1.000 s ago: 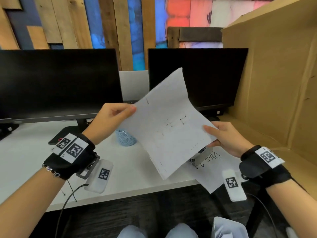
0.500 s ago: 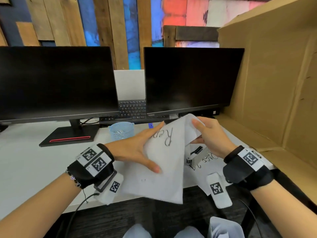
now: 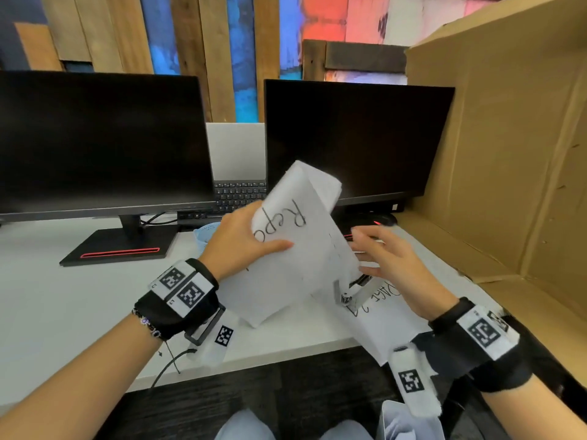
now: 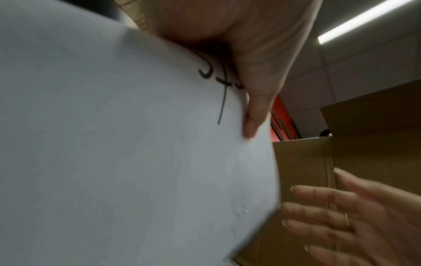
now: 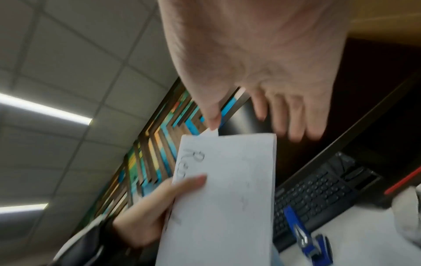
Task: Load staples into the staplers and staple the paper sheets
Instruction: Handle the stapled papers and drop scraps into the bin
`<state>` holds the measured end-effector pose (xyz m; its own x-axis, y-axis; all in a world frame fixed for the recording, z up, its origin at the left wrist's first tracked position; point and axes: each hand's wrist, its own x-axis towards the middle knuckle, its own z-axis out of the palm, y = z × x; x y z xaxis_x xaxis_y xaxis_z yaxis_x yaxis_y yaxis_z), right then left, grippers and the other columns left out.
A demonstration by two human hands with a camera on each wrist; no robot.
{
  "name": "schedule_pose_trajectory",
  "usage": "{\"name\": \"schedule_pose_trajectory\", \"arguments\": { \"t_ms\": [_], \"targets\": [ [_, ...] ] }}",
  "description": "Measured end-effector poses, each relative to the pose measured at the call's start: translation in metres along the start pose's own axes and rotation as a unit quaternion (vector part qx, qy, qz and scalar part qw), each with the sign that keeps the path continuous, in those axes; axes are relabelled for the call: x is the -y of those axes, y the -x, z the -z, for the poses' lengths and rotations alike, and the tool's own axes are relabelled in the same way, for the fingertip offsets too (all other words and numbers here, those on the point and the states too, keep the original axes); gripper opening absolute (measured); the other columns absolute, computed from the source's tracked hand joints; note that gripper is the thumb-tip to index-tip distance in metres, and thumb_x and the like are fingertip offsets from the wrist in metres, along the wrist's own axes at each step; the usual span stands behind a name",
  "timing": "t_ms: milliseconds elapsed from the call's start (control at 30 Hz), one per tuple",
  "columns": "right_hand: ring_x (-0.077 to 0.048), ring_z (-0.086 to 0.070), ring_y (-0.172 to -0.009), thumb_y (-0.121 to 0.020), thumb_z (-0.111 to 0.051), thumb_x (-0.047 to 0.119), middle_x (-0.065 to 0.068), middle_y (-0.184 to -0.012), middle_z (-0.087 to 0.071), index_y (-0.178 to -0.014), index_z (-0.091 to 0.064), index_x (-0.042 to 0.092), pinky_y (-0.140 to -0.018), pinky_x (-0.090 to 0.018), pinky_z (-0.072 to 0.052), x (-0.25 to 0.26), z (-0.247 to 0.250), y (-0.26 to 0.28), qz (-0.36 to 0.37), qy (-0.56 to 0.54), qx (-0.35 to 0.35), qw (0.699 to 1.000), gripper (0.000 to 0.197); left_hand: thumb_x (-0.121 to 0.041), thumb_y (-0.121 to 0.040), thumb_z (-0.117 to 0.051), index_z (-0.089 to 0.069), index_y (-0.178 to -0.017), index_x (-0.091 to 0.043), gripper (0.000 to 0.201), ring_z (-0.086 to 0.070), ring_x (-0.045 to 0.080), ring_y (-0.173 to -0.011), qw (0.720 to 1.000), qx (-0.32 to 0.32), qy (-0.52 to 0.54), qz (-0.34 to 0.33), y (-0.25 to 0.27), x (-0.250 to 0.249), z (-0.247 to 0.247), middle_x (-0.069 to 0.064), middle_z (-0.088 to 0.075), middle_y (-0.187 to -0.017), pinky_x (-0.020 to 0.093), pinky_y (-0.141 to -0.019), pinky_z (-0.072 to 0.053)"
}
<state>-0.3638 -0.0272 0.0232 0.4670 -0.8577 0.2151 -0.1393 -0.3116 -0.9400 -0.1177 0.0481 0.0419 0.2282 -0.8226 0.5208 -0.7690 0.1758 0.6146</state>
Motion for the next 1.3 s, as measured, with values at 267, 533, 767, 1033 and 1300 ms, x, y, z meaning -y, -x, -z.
{"name": "schedule_pose_trajectory", "arguments": {
  "t_ms": [267,533,767,1033,1300],
  "targets": [
    [0.009,-0.033,-0.125,-0.069,-0.071,0.056,0.028,-0.138,-0.032,-0.148,-0.015,0.041,-0.103,-0.02,-0.032,-0.006,-0.064,0.025,0.058,0.024,0.018,0.998,0.098,-0.041,-0.082,-0.071,-0.046,-0.123,-0.022,0.052,-0.067,0.01,-0.1,0.951,-0.12,0.26,0.117,0.012,-0.006,-0.022,-0.007,-0.066,-0.112,0.035,-0.086,-0.056],
    [0.005,-0.061,-0.106,-0.072,-0.083,0.021,0.017,-0.125,-0.062,-0.138,-0.041,0.034,-0.083,-0.019,-0.055,-0.009,-0.077,0.015,0.032,-0.079,0.091,0.992,0.08,-0.051,-0.098,-0.035,-0.055,-0.126,-0.023,0.045,-0.069,0.013,-0.1,0.911,-0.032,0.366,0.185,0.024,-0.013,-0.045,-0.002,-0.07,-0.114,0.036,-0.088,-0.056],
    [-0.005,-0.068,-0.099,-0.081,-0.071,0.004,0.004,-0.111,-0.071,-0.118,-0.061,0.02,-0.081,-0.018,-0.055,-0.014,-0.075,0.014,0.003,-0.022,0.117,0.993,0.042,-0.052,-0.099,-0.031,-0.042,-0.142,-0.021,0.054,-0.054,0.012,-0.124,0.919,0.056,0.338,0.194,0.022,-0.011,-0.067,-0.002,-0.053,-0.139,0.037,-0.108,-0.041],
    [-0.017,-0.069,-0.101,-0.082,-0.066,-0.001,-0.003,-0.11,-0.073,-0.113,-0.065,0.016,-0.09,-0.035,-0.056,-0.023,-0.039,0.017,-0.045,-0.037,0.15,0.987,0.035,-0.017,-0.099,-0.048,-0.039,-0.141,-0.017,0.043,-0.068,0.021,-0.102,0.867,0.069,0.47,0.154,0.022,-0.023,-0.071,0.004,-0.071,-0.113,0.036,-0.088,-0.056],
    [-0.025,-0.07,-0.101,-0.072,-0.078,0.024,-0.005,-0.107,-0.074,-0.113,-0.067,0.014,-0.086,-0.04,-0.057,-0.056,0.005,0.047,-0.105,-0.051,0.099,0.988,0.043,-0.002,-0.095,-0.054,-0.041,-0.136,-0.009,0.043,-0.068,0.02,-0.102,0.821,-0.012,0.549,0.158,0.04,-0.046,-0.096,0.007,-0.069,-0.112,0.039,-0.089,-0.056]
  ]
}}
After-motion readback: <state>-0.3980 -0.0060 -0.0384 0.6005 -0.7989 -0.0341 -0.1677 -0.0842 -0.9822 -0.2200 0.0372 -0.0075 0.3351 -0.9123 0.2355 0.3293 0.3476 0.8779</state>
